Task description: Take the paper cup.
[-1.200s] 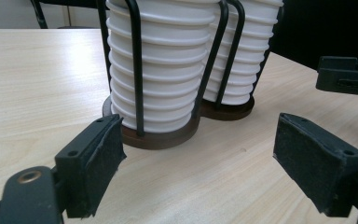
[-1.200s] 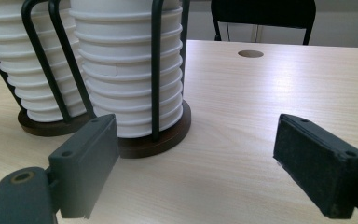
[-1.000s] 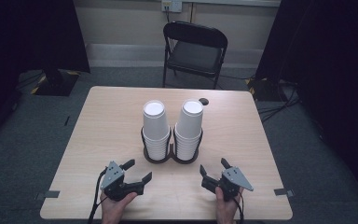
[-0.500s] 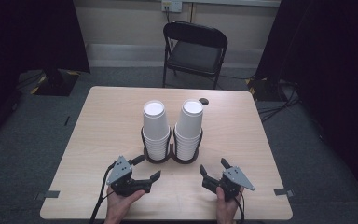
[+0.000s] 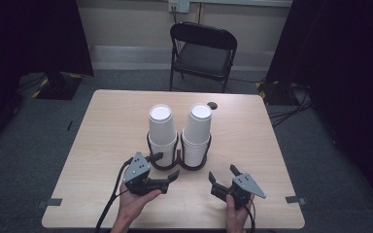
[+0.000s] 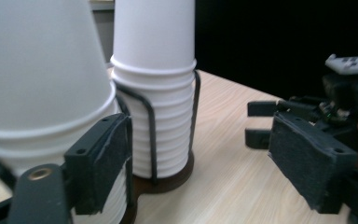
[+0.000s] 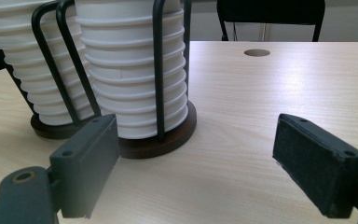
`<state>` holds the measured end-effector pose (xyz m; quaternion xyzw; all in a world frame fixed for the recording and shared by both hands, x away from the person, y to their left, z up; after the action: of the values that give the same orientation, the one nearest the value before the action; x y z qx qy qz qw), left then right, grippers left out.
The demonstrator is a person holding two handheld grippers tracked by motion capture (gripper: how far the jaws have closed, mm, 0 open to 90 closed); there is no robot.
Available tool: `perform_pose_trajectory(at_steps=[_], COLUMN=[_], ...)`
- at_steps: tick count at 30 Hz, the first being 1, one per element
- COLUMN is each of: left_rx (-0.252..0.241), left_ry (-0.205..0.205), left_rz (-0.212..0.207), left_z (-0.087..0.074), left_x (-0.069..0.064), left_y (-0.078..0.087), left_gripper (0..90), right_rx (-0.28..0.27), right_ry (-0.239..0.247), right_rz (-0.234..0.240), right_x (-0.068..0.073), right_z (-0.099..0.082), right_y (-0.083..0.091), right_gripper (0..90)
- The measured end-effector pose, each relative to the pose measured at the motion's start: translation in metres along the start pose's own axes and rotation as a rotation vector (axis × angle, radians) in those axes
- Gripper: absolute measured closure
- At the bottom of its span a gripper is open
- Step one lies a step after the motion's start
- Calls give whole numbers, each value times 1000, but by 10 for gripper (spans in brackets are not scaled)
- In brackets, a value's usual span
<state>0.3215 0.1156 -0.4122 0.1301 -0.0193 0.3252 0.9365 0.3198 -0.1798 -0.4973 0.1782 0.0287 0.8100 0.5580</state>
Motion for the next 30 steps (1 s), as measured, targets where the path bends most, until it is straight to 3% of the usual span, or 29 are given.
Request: perform_pose_trajectory(at_steps=[3,9,18,26,30], left_rx=[2,0,3,-21,-17], left_ry=[-26,-51,-46,-75,-80], left_rz=[10,-23,-52,-75,-64], left_z=[6,17,36,51,59], left_x=[1,2,6,6,8], left_y=[-4,-12,-19,-25,-28], left_gripper=[203,210,210,211,210], right_rx=[-1,11,11,13,14], right_ry=[5,-5,-6,-5,-7], right_rz=[-1,2,8,9,10], right_x=[0,-1,-1,-1,-1], right_z=[0,0,0,0,0], right_y=[0,-1,0,-1,0], right_gripper=[137,137,137,137,137])
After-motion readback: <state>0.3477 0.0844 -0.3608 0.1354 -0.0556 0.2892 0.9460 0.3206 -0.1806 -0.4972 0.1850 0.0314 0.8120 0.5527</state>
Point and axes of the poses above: each handheld gripper's, and its own axes: y roughly backward along the jaws, z roughly out of its top, x roughly to its left, the point moved 1 cm from there along -y, roughly forward along the jaws, and after that the axes turned 10 degrees about -y, right-handed, at the moved point
